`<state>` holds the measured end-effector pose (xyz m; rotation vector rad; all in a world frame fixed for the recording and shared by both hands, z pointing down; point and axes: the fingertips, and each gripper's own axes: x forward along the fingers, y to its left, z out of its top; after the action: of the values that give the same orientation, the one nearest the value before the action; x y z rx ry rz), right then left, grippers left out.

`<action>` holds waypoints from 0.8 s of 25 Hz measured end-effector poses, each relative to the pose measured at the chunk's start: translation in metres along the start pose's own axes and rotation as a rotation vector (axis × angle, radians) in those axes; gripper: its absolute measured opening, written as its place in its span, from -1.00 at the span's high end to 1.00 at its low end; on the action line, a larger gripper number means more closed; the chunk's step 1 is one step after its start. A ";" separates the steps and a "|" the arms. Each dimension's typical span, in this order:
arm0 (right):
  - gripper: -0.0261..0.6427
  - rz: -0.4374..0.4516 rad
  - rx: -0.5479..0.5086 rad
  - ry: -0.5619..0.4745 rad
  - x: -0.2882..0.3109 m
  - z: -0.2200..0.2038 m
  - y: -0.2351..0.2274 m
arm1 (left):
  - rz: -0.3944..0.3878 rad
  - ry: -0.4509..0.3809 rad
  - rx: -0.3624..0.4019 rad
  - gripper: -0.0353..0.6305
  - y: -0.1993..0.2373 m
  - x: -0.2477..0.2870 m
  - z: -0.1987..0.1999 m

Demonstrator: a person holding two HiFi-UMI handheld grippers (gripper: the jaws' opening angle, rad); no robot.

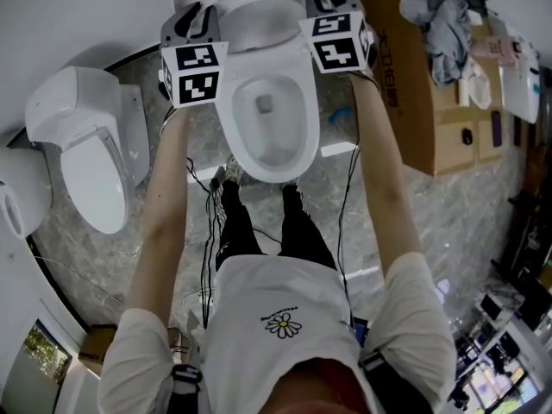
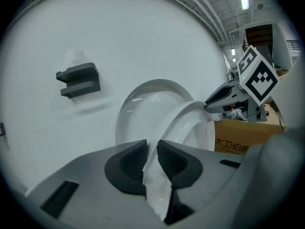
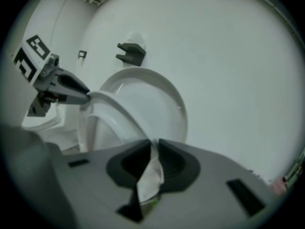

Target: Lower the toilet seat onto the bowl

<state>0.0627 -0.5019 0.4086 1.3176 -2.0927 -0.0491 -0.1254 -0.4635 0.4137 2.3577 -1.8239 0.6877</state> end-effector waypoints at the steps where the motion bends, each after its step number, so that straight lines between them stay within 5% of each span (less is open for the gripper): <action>1: 0.72 0.003 -0.003 -0.002 -0.003 -0.001 0.002 | 0.000 -0.001 0.002 0.64 -0.001 -0.003 -0.001; 14: 0.72 -0.094 0.071 -0.011 -0.058 -0.026 0.018 | -0.115 -0.012 0.090 0.62 -0.034 -0.055 -0.014; 20: 0.72 -0.090 0.051 -0.008 -0.086 -0.046 0.029 | -0.093 -0.010 0.093 0.62 -0.053 -0.083 -0.025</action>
<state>0.0881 -0.4032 0.4114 1.4435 -2.0531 -0.0400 -0.0991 -0.3654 0.4135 2.4904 -1.7087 0.7661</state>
